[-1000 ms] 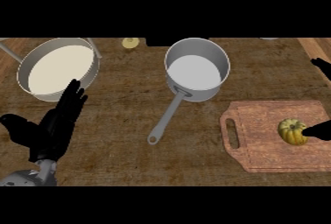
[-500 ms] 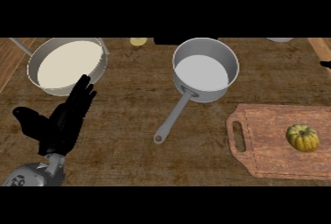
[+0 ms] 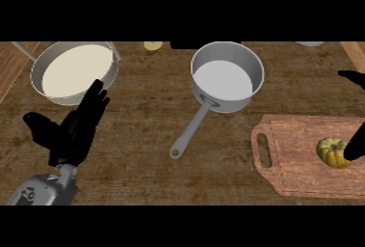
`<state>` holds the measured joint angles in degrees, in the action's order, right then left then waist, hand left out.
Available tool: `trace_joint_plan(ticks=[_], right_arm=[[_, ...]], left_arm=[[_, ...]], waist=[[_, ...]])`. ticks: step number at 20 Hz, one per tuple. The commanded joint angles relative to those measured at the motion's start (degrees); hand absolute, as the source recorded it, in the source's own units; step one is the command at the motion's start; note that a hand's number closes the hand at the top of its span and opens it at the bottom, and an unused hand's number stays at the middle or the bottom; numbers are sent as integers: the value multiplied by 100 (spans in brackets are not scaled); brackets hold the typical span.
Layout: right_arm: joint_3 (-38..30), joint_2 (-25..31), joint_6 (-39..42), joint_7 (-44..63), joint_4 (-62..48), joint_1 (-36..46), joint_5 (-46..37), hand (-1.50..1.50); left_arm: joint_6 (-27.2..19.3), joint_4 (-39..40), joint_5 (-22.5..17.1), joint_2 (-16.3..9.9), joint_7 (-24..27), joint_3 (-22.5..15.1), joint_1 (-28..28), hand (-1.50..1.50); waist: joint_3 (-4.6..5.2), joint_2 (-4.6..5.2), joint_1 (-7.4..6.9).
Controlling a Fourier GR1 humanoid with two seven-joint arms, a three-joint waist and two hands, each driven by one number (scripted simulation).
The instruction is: Pick the squash from the cutting board and place it in the pot
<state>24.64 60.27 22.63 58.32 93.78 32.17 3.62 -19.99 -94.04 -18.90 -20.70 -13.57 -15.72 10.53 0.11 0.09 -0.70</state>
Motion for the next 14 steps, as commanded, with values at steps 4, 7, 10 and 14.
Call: trace_joint_plan(ticks=[4, 7, 10, 14], right_arm=[[146, 15, 643, 547, -458, -182, 48, -150], [473, -274, 533, 845, -477, -151, -159, -150], [486, -300, 503, 940, -326, -264, -290, -150], [453, -404, 165, 1197, 140, -588, -473, -150]], left_arm=[[-28, -97, 162, 121, -72, -31, -50, 0], [216, -56, -70, -27, -119, 284, 30, 0], [34, 17, 167, 189, -186, 123, 76, 0], [370, 53, 25, 28, 33, 433, -168, 0]], waist=[[-7, -10, 32], [-5, -6, 10], [-5, -14, 69], [-4, -23, 98]])
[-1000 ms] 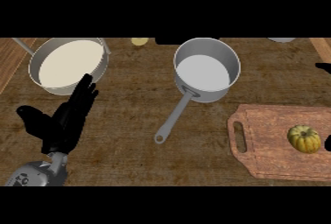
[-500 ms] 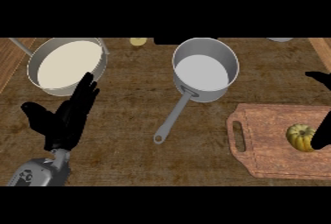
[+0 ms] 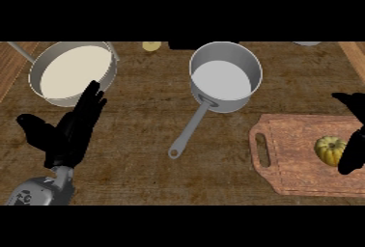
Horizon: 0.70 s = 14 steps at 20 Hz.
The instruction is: Pick the squash from the cutting board and place it in the pot
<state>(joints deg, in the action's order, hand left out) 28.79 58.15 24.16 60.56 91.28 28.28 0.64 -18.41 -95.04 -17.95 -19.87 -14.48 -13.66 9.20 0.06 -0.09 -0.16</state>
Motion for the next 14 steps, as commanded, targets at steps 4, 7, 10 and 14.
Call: trace_joint_plan(ticks=[4, 7, 10, 14], right_arm=[[-65, -677, 123, 1089, -2, 231, -405, -150], [-157, -843, 223, 608, -620, 340, -651, -150], [16, -957, 45, 1113, -25, -53, -749, -150], [95, -1092, -247, 1067, -332, -232, -1187, -150]], left_arm=[[107, -237, 112, 71, -101, 39, -257, 0], [92, 95, 261, 209, -174, 46, 150, 0], [304, -217, 64, 165, 77, 170, -400, 0], [84, -341, 374, 228, -40, 45, -372, 0]], waist=[[-2, 5, -41], [-3, 23, -34], [0, -4, -20], [-3, -8, -9]])
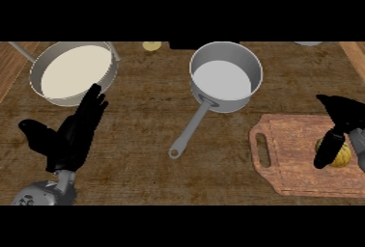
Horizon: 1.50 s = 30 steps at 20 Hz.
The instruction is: Pick the squash from the cutting board and place it in the pot
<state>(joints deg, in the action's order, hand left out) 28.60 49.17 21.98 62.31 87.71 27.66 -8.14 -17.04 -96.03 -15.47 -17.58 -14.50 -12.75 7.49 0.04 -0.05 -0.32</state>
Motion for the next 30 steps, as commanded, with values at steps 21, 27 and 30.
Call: trace_joint_plan(ticks=[21, 27, 30], right_arm=[[48, -753, 698, 67, -1974, -96, -1237, -150], [-98, -1073, 596, -236, -2385, -220, -1614, -150], [-509, -945, 741, -517, -1542, -684, -1532, 150]], left_arm=[[254, 88, 212, 185, -311, 368, 370, 0], [222, -364, 264, 210, -736, 426, 250, 0], [292, 426, 474, 553, -262, 466, 517, 0]], waist=[[-4, 17, -16], [-6, 10, -24], [-3, 1, 67]])
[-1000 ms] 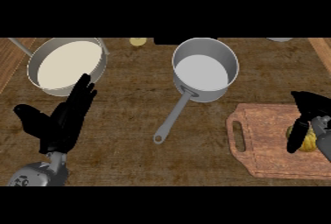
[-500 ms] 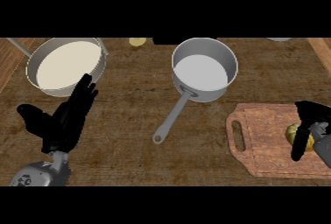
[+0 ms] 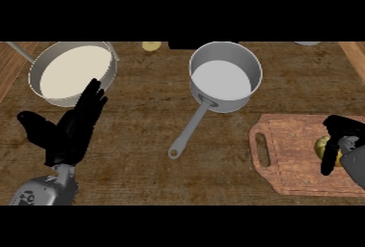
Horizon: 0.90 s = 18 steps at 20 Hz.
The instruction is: Pick the squash from the cutting board and place it in the pot
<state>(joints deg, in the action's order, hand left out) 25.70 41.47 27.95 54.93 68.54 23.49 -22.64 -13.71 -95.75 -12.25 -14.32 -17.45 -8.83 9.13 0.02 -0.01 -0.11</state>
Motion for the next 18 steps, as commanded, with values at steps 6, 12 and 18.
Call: trace_joint_plan(ticks=[6, 12, 18], right_arm=[[-392, -464, -72, -855, -475, 97, -1030, 150], [-841, -1114, -156, 355, 721, -226, -926, 150], [-744, -3082, -2511, 1866, 1372, -411, -1734, 150]], left_arm=[[158, -128, 381, 330, 210, -108, -438, 0], [274, -87, 230, 270, 37, 282, -319, 0], [228, 19, 247, 225, 44, 320, -384, 0]], waist=[[-3, 4, -20], [3, -26, 65], [20, -169, 286]])
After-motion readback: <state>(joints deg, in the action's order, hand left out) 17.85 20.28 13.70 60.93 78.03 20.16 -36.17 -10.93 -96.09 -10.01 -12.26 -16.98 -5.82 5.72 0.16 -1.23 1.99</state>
